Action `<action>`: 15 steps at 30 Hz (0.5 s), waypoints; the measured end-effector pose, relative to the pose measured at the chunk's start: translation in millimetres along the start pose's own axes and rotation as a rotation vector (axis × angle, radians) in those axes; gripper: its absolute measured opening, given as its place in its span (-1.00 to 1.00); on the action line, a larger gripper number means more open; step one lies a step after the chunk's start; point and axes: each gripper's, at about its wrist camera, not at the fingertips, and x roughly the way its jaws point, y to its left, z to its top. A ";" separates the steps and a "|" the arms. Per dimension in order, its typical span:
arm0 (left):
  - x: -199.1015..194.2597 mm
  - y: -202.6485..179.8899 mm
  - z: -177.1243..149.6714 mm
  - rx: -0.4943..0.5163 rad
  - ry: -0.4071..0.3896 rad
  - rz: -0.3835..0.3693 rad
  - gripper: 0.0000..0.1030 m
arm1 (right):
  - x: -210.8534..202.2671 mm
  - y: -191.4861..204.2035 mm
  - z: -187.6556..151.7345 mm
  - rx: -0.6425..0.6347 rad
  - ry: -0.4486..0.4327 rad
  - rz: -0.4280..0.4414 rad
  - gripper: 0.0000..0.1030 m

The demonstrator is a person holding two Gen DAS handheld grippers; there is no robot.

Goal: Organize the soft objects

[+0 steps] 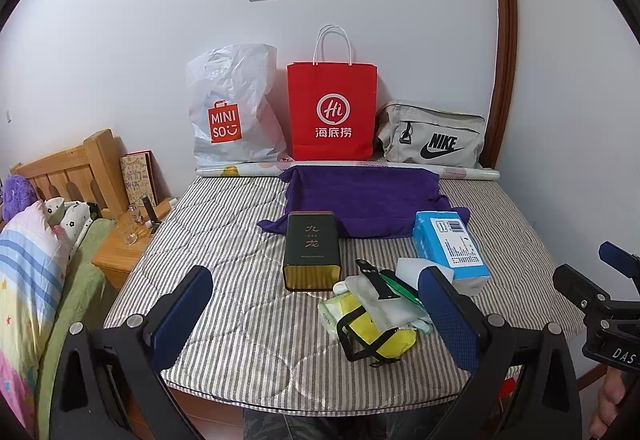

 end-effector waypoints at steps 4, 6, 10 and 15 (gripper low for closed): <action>-0.4 0.2 0.1 0.000 0.000 0.000 1.00 | -0.8 0.7 -0.3 -0.001 0.000 0.001 0.99; -0.2 0.0 -0.1 0.000 -0.001 0.000 1.00 | -1.1 0.8 -0.2 -0.002 -0.001 0.002 0.99; -0.4 -0.1 -0.1 0.000 0.000 0.000 1.00 | -2.3 2.4 0.1 -0.004 -0.004 0.003 0.99; -0.3 -0.9 -0.3 0.002 -0.001 -0.001 1.00 | -3.3 2.2 -0.3 -0.005 -0.008 0.005 0.99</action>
